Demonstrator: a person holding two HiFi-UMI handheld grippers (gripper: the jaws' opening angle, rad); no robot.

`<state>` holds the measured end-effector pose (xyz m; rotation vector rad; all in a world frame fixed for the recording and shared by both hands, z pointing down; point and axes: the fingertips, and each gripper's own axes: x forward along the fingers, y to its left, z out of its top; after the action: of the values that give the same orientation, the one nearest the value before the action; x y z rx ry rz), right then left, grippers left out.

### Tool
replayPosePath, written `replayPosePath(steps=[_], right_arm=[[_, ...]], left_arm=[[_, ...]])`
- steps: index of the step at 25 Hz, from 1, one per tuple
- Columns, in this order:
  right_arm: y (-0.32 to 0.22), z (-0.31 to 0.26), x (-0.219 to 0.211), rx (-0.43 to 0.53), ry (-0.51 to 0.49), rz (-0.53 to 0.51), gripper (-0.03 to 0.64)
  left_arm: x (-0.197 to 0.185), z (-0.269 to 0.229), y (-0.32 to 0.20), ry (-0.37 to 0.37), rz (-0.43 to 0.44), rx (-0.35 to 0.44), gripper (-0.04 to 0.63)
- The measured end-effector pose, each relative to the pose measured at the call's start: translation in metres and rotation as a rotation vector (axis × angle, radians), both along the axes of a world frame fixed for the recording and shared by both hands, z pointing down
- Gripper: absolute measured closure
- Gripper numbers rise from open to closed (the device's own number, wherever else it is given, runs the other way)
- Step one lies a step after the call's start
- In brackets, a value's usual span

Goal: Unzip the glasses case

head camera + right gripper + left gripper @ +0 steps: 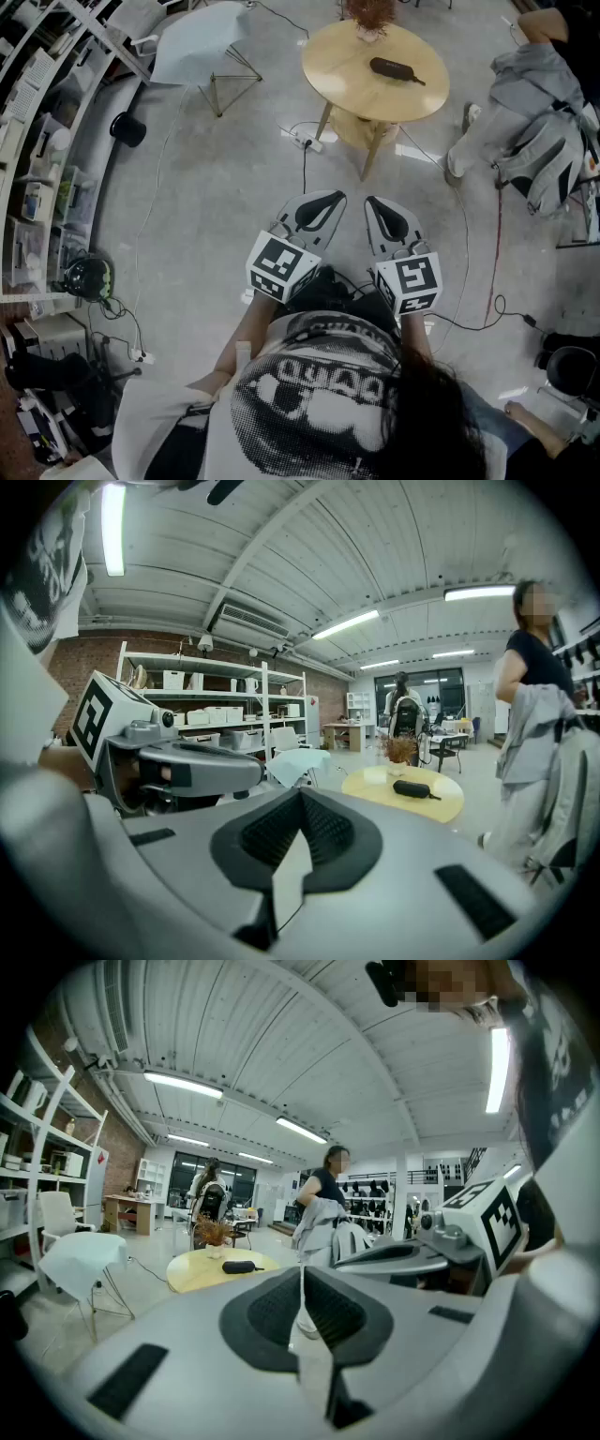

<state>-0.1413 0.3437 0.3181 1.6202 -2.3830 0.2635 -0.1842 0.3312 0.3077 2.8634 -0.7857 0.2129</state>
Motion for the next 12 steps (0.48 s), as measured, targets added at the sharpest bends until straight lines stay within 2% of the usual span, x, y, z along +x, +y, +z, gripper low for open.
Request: replayPosePath(steps=[8,12], right_arm=[[-0.008,0.007,0.008,-0.004,-0.021,0.068,0.618],[-0.010,0.010,0.010,0.006,0.035,0.059,0.618]], left_arm=[[-0.010,0.004,-0.008,-0.007,-0.004,0.009,0.577],[-0.020,0.011,-0.014,-0.010,-0.019,-0.007,0.577]])
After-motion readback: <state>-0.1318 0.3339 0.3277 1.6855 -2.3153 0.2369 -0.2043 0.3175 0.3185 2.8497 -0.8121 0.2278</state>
